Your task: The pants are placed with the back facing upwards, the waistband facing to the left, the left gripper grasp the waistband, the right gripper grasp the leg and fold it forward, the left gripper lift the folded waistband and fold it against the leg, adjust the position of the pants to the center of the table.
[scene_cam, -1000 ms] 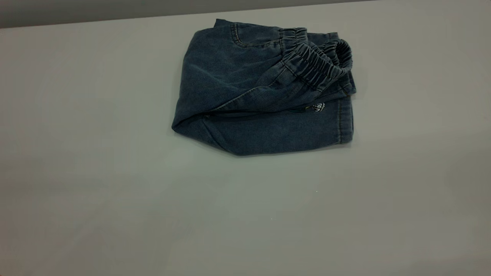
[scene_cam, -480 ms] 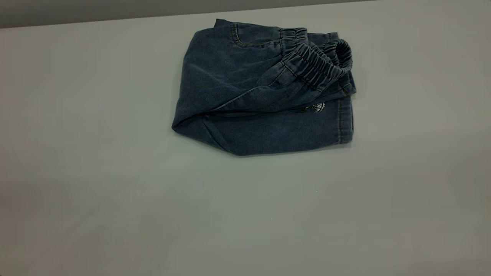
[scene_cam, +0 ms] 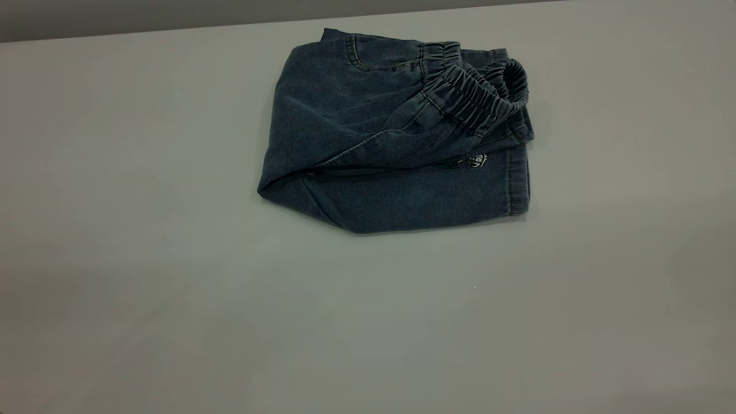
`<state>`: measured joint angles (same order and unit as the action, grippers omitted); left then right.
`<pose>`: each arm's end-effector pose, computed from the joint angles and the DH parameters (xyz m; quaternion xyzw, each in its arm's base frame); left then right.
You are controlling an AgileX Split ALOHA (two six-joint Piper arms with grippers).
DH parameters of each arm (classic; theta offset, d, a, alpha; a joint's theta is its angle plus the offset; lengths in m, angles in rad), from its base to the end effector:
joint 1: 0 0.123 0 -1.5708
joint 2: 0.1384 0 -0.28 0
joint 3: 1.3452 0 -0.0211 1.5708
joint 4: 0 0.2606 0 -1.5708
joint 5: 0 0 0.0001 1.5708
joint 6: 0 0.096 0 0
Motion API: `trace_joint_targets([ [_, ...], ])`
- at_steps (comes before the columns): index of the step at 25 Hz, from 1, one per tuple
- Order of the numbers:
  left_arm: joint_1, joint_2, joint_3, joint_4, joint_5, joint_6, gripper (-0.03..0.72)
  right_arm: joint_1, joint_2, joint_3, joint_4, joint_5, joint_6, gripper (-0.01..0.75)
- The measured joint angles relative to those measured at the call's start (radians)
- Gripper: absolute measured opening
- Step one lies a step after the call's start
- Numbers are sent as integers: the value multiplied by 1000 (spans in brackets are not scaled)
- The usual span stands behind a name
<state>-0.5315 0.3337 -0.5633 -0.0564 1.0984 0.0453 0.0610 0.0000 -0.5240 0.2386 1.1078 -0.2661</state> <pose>0.0490 -0.0344 0.2840 0.2604 0.8853 -0.1198 0.3662 0.0057 0.0207 0.2846 -0.1476 0.8403 0.0661 0.5175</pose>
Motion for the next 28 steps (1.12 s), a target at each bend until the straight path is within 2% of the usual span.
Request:
trace_joint_targets([
  [9,0,0,60,2,-9,1,510,0,0,0,1,0,0,457],
  [28,7,0,60,2,-20,1,510,0,0,0,2,0,2,457],
])
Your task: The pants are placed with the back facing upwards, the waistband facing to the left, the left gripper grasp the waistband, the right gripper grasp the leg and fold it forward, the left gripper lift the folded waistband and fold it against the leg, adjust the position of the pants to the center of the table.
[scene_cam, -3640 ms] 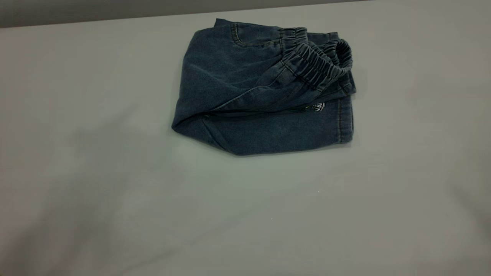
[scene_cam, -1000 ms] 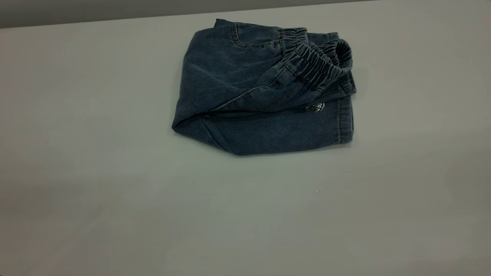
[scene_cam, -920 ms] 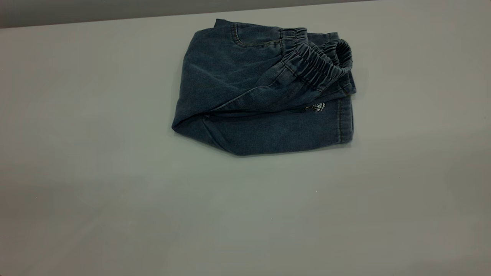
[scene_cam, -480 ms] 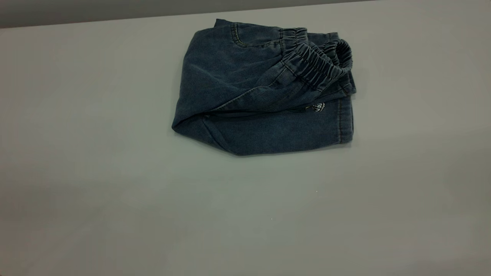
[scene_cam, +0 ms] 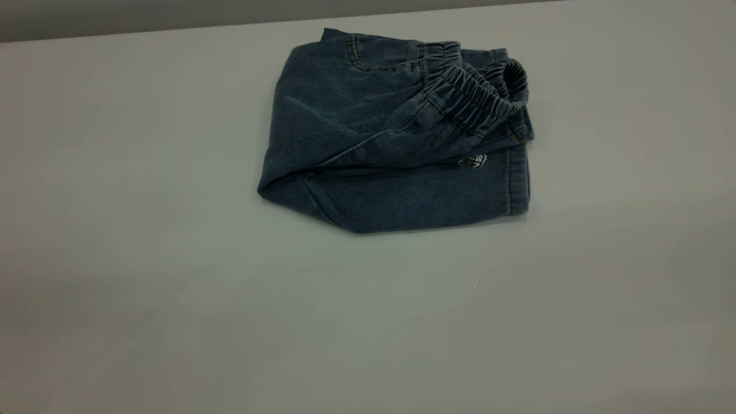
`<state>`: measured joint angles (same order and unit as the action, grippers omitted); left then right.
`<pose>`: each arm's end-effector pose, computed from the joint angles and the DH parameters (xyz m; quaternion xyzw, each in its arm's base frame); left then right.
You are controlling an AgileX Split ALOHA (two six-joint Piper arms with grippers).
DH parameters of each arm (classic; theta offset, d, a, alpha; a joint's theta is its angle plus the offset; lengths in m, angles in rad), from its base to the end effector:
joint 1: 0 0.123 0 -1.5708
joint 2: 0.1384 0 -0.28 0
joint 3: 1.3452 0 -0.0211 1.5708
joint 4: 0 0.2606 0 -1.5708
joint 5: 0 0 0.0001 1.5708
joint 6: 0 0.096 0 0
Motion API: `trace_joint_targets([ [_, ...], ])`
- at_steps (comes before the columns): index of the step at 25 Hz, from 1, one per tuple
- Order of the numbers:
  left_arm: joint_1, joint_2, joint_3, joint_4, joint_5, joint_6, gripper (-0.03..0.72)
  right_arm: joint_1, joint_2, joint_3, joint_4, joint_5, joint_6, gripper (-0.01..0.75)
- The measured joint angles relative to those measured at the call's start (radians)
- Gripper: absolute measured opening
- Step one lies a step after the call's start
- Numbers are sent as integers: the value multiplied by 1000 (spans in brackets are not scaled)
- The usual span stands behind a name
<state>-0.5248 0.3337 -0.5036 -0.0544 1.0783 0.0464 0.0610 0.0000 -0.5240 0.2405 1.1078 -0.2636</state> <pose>0.0519 -0.0353 0.2668 0.2590 0.8935 -0.1129 0.3491 0.0057 0.0209 0.2847 -0.1466 0.8403 0.0676 0.5174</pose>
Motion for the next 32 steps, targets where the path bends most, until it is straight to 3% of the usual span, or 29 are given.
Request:
trace_joint_targets([
  [4,73,-3,-1,0,1,0,510,0,0,0,-2,0,0,457],
  [13,453,-150,-1,1,3,0,510,0,0,0,-1,0,0,457],
  [17,563,-234,-1,1,5,0,510,0,0,0,-1,0,0,457],
  [32,574,-334,-1,1,0,-2,510,-1,0,0,0,0,0,457],
])
